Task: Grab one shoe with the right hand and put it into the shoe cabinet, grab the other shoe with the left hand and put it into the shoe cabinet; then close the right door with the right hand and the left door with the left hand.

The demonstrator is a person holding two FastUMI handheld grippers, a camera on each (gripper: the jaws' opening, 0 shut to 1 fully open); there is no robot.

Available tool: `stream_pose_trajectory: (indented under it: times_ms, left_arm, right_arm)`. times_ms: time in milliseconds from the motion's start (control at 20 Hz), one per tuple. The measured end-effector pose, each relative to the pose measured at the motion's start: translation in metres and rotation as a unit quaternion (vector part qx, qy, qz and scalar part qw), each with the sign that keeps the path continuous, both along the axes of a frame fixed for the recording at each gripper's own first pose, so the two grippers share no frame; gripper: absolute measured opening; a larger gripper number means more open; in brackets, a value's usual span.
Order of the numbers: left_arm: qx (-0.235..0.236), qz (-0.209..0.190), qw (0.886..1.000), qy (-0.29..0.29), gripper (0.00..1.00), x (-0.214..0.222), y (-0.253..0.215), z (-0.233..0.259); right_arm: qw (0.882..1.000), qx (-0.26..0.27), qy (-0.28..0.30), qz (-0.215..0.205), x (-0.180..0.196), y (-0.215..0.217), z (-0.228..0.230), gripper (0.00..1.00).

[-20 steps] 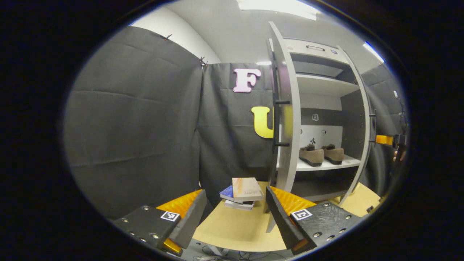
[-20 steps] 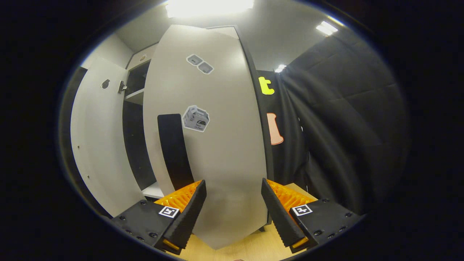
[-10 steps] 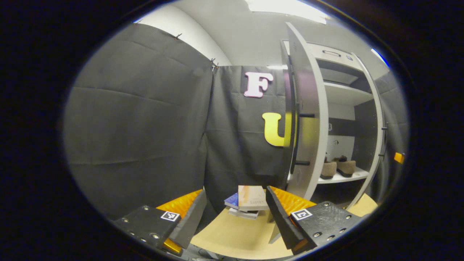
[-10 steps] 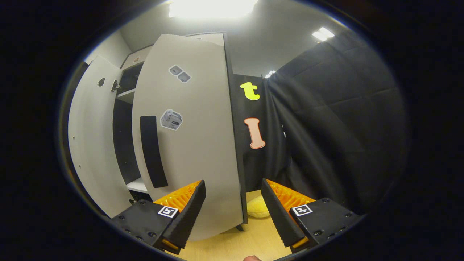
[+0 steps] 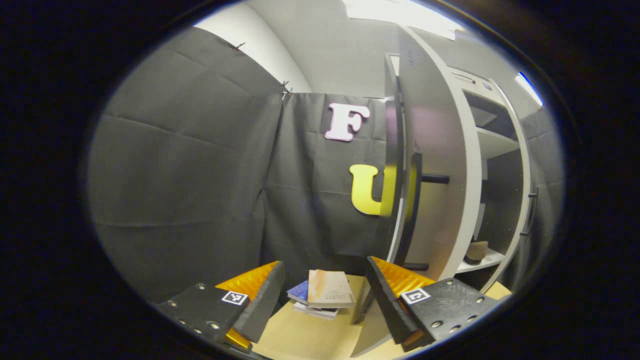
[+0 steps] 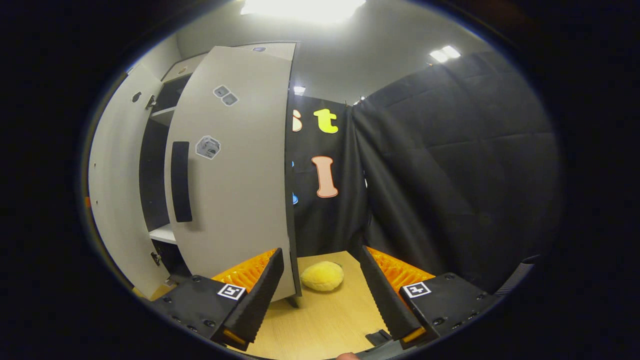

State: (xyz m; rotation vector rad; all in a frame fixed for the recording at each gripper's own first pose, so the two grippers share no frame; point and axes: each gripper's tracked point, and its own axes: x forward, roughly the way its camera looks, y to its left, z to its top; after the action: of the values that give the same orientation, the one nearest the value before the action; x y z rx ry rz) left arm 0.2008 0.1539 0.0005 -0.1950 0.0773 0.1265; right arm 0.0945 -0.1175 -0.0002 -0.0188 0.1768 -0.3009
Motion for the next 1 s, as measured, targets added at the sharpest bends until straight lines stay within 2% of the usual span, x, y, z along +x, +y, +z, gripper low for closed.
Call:
stream_pose_trajectory:
  times_ms: [50, 100, 150, 300, 600, 650, 750, 1000]
  left_arm:
    - [0.018, -0.002, 1.0, -0.009, 0.88, 0.003, -0.001, 0.002]
    - [0.029, -0.006, 0.999, -0.016, 0.99, -0.001, -0.005, 0.006]
    - [0.036, -0.011, 0.999, -0.016, 0.99, -0.001, -0.007, 0.008]
    - [0.053, -0.031, 0.998, -0.017, 0.92, -0.003, -0.027, 0.013]
    - [0.037, -0.082, 0.996, -0.024, 0.93, -0.001, -0.079, 0.02]
    - [0.036, -0.093, 0.995, -0.026, 0.89, 0.001, -0.09, 0.021]
    - [0.034, -0.114, 0.992, -0.031, 0.93, 0.004, -0.116, 0.023]
    - [0.036, -0.15, 0.987, -0.039, 0.86, 0.024, -0.177, 0.028]
  right_arm:
    - [1.0, -0.002, -0.004, -0.003, -0.004, -0.003, 0.002, 0.98]
    - [1.0, -0.006, -0.007, -0.004, -0.007, -0.006, 0.002, 0.98]
    - [1.0, -0.01, -0.005, -0.002, -0.008, -0.008, 0.001, 0.98]
    - [1.0, -0.022, 0.003, -0.002, -0.011, -0.013, -0.006, 0.98]
    - [1.0, -0.006, 0.017, 0.024, -0.003, -0.002, -0.025, 0.98]
    - [0.999, -0.011, 0.02, 0.026, -0.003, -0.002, -0.029, 0.98]
    - [0.999, -0.018, 0.028, 0.03, -0.004, -0.002, -0.035, 0.98]
    - [0.998, -0.03, 0.038, 0.03, -0.019, -0.013, -0.041, 0.98]
